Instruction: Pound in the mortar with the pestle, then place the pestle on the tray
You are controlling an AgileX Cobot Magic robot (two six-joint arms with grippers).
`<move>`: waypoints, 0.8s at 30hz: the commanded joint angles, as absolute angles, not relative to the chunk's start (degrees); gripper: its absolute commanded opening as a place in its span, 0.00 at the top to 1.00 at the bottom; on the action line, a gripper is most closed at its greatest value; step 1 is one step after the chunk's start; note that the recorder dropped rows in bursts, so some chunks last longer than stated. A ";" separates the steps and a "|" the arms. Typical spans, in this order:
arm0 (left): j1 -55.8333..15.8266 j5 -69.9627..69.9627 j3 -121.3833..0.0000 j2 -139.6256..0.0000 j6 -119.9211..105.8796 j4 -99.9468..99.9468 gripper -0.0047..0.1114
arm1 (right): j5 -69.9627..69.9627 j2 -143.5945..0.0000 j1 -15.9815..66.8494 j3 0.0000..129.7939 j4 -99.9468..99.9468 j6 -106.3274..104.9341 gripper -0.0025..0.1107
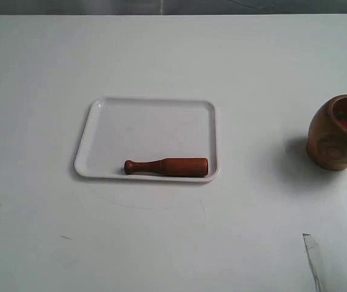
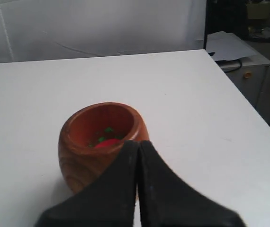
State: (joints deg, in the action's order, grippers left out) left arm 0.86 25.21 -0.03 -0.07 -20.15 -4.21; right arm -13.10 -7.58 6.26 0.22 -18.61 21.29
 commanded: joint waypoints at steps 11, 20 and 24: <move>0.42 25.03 0.00 0.00 -19.68 -3.79 0.96 | -19.73 0.00 5.44 0.00 -13.35 21.17 0.98; 0.42 25.03 0.00 0.00 -19.68 -3.79 0.96 | -19.32 0.00 5.48 0.00 -6.65 23.03 0.98; 0.42 25.03 0.00 0.00 -19.68 -3.79 0.96 | -20.17 0.00 6.95 0.00 -8.61 17.16 0.98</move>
